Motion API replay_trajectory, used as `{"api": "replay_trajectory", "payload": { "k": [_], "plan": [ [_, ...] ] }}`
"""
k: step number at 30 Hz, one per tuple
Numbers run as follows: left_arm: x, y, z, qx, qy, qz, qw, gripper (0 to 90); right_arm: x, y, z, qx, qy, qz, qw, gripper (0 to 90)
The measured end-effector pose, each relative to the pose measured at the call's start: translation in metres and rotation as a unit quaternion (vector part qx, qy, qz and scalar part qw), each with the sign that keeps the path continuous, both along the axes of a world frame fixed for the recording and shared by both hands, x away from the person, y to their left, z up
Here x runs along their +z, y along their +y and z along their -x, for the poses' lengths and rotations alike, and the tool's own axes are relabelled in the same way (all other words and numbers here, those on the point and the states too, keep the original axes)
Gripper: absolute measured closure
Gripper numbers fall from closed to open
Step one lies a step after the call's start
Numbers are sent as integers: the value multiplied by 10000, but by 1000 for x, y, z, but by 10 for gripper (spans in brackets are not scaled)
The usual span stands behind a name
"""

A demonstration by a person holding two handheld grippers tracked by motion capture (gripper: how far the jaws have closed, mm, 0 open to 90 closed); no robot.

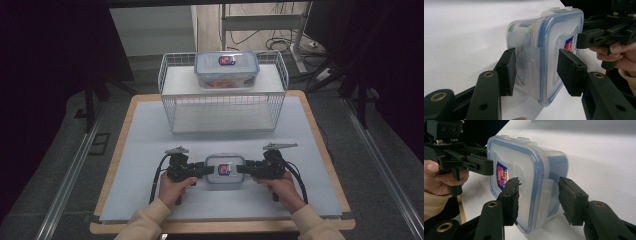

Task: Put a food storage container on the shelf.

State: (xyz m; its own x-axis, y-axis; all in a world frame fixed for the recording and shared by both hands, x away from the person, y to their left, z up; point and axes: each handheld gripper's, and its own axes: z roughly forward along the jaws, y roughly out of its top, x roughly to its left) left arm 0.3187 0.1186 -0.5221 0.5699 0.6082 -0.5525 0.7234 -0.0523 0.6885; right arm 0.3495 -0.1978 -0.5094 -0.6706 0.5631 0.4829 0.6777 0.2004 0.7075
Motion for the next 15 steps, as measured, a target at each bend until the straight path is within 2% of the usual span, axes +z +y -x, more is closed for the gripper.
{"api": "replay_trajectory", "payload": {
  "k": [6,15],
  "plan": [
    [4,1,0,28,-46,4,10000,509,1,-1,0,11,29,-55,10000,518],
    [14,0,-1,17,-204,-31,9998,510,9,-1,-1,17,-103,-97,9999,519]
  ]
}}
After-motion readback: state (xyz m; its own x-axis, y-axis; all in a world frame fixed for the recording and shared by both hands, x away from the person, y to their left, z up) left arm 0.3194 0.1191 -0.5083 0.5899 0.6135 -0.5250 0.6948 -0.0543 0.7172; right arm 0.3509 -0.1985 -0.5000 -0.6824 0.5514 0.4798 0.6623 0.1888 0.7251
